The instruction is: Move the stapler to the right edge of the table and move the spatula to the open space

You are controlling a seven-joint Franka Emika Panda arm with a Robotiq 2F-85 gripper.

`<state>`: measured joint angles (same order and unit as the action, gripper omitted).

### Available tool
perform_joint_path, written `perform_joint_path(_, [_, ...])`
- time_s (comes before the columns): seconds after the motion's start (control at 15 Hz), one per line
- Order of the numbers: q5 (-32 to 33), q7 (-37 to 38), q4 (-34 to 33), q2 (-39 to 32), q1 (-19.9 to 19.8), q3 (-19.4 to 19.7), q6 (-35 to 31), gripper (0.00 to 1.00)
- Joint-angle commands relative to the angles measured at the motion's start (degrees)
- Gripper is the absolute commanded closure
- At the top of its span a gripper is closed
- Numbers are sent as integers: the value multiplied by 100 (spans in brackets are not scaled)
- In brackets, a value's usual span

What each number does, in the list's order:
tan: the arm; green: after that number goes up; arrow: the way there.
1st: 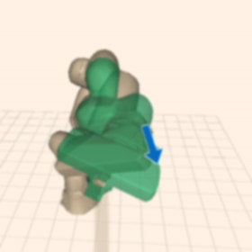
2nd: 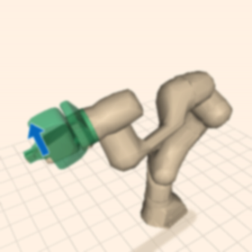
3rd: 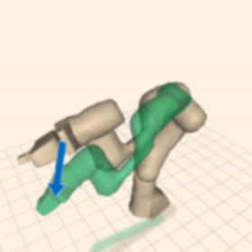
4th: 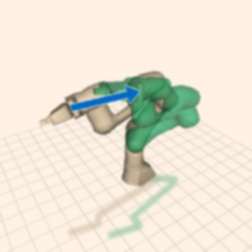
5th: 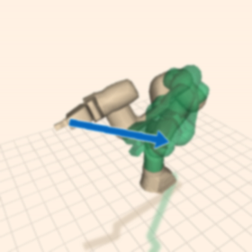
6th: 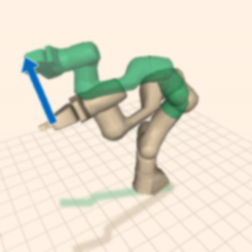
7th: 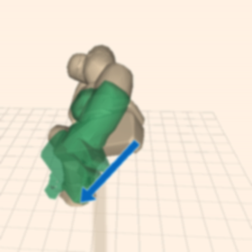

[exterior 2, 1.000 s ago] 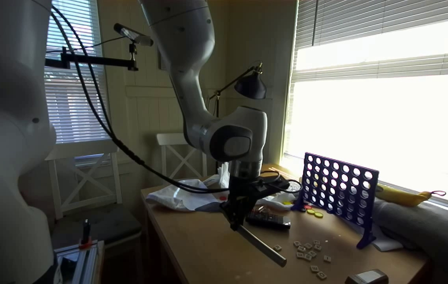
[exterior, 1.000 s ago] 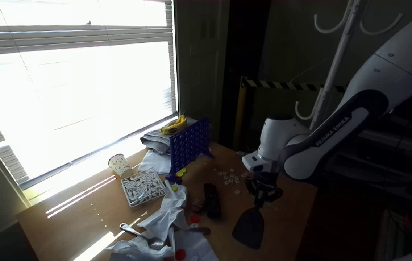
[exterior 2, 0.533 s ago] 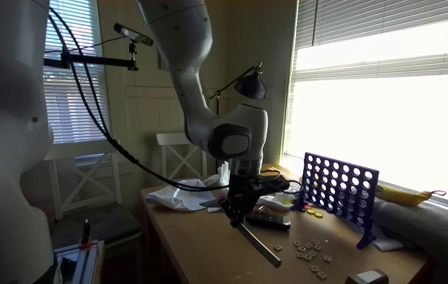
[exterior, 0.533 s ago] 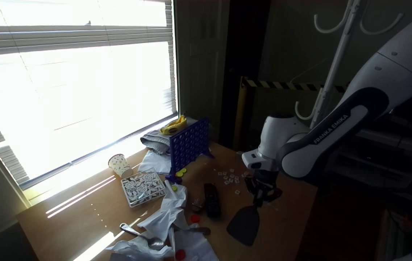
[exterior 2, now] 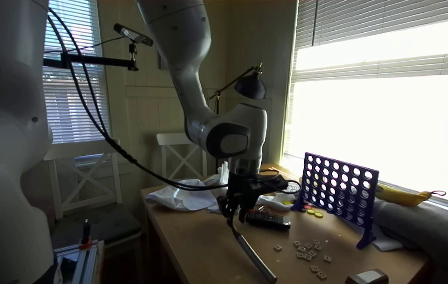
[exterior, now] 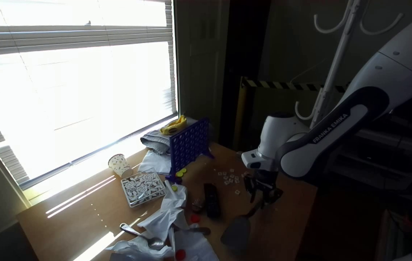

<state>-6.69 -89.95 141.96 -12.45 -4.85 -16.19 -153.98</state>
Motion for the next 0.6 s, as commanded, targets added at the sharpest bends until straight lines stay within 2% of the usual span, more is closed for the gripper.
perform_joint_path(0.0, [-108, -1, 68, 209, 139, 122, 195, 25])
perform_joint_path(0.27, [-224, -99, 65, 210, 134, 95, 109, 0])
perform_joint_path(0.33, [-60, -34, -15, 60, 181, 165, 58, 16])
perform_joint_path(0.47, [-62, -34, -15, 70, 191, 165, 58, 1])
perform_joint_path(0.53, [-63, -34, -15, 71, 193, 165, 58, 0])
